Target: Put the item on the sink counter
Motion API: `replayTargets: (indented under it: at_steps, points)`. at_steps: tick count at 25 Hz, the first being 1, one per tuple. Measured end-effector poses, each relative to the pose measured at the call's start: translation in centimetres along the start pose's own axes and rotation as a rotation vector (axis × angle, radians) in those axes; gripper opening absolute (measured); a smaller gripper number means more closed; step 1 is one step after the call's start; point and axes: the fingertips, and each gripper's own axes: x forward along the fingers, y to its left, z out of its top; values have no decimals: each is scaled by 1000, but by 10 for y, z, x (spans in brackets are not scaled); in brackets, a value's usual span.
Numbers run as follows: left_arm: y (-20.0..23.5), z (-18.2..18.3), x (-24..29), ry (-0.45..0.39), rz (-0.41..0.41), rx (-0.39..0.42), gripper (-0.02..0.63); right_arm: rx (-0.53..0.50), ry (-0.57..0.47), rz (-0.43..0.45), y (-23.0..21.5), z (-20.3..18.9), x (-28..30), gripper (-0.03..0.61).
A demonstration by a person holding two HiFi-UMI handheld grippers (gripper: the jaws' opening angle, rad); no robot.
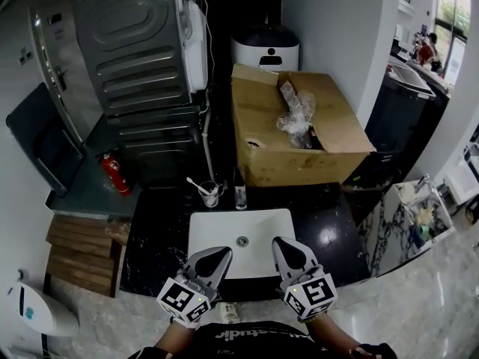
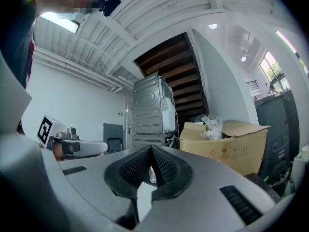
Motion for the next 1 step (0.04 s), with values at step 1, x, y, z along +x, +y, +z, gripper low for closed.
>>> replayTargets:
  at_steps: [1]
  points:
    - [0,1,0,0,-3,1,15,1,0,1,1,0,0,37]
